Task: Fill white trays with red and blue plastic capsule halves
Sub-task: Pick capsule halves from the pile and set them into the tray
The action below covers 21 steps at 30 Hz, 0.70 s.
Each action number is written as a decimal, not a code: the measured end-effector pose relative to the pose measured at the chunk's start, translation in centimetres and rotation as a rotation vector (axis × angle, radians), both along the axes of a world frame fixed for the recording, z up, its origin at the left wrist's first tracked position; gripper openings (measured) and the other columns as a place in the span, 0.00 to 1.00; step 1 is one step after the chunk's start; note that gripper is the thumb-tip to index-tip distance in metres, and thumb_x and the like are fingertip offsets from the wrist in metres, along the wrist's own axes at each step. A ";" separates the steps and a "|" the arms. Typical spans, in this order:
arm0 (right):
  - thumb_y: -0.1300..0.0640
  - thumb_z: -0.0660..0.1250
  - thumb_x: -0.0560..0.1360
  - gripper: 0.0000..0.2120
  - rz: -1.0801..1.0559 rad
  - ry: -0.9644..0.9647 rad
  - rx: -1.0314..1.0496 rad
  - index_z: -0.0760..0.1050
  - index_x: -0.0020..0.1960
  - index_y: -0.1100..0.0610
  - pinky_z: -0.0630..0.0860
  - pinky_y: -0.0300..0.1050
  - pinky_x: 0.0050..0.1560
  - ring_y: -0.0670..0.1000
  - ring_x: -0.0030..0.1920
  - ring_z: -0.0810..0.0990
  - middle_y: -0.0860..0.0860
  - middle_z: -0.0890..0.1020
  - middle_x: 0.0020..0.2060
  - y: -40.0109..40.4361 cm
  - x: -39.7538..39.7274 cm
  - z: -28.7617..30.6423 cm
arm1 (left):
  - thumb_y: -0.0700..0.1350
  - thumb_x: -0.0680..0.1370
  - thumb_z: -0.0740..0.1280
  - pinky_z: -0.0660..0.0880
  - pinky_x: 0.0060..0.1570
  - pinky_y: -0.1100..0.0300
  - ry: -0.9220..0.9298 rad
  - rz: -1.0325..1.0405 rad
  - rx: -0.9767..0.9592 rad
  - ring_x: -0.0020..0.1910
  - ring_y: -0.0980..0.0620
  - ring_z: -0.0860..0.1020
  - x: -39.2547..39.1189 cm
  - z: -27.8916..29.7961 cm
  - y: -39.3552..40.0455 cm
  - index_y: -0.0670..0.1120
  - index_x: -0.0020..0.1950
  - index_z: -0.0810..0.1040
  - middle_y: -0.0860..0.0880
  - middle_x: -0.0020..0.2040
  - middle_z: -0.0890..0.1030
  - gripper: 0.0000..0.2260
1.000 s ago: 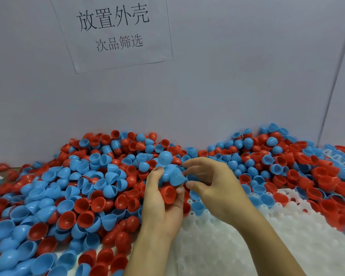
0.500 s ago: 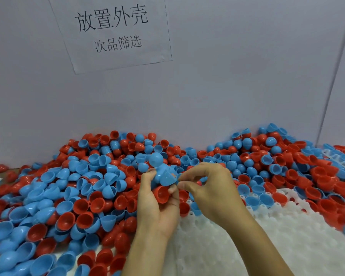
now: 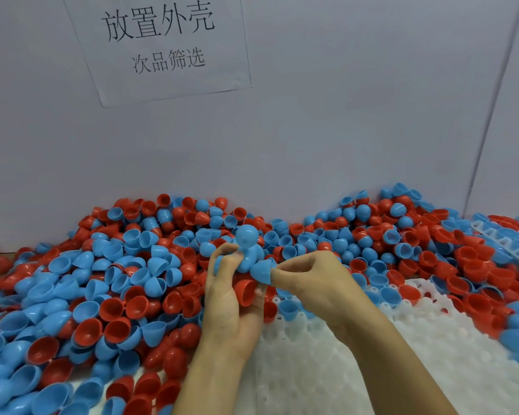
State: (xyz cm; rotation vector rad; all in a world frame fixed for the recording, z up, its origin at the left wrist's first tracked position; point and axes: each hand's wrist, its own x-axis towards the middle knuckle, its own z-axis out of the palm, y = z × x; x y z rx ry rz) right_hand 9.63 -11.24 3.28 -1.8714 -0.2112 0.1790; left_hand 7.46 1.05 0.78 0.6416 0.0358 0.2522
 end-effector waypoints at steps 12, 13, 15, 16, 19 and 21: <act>0.52 0.71 0.77 0.03 -0.160 -0.198 -0.212 0.81 0.47 0.44 0.72 0.28 0.34 0.38 0.39 0.81 0.38 0.81 0.37 -6.1 1.7 2.1 | 0.41 0.70 0.70 0.71 0.23 0.67 0.061 -0.057 -0.150 0.39 0.49 0.80 0.0 0.2 0.2 0.48 0.41 0.82 0.44 0.49 0.78 0.03; 0.52 0.71 0.77 0.04 -0.185 -0.228 -0.305 0.81 0.51 0.47 0.70 0.28 0.35 0.37 0.39 0.79 0.38 0.80 0.39 -7.8 2.3 2.4 | 0.41 0.70 0.70 0.71 0.23 0.67 0.065 -0.056 -0.147 0.39 0.49 0.80 -0.1 0.2 0.1 0.48 0.39 0.83 0.44 0.49 0.78 0.03; 0.53 0.71 0.77 0.08 -0.237 -0.283 -0.504 0.82 0.55 0.53 0.69 0.28 0.35 0.37 0.40 0.77 0.43 0.82 0.44 -11.0 3.5 2.8 | 0.41 0.70 0.70 0.71 0.23 0.66 0.065 -0.059 -0.141 0.38 0.50 0.80 -0.1 0.3 0.0 0.49 0.39 0.83 0.44 0.48 0.78 0.03; 0.54 0.71 0.77 0.08 -0.257 -0.298 -0.605 0.83 0.54 0.55 0.69 0.28 0.34 0.38 0.38 0.77 0.45 0.83 0.44 -12.6 3.9 2.9 | 0.41 0.70 0.70 0.71 0.23 0.66 0.066 -0.058 -0.141 0.38 0.50 0.80 -0.1 0.3 0.0 0.48 0.42 0.82 0.44 0.48 0.78 0.04; 0.57 0.72 0.76 0.07 -0.278 -0.245 -0.898 0.85 0.42 0.59 0.71 0.34 0.30 0.45 0.30 0.76 0.51 0.83 0.34 -16.2 4.7 2.6 | 0.41 0.69 0.70 0.71 0.23 0.67 0.073 -0.053 -0.133 0.37 0.50 0.81 -0.1 0.2 -0.1 0.48 0.47 0.79 0.44 0.50 0.78 0.08; 0.57 0.72 0.76 0.09 -0.261 -0.197 -1.076 0.82 0.38 0.59 0.78 0.42 0.35 0.48 0.32 0.77 0.55 0.83 0.34 -17.3 5.2 1.8 | 0.41 0.68 0.71 0.71 0.23 0.67 0.071 -0.055 -0.127 0.37 0.50 0.81 -0.1 0.2 -0.1 0.47 0.47 0.79 0.44 0.50 0.79 0.09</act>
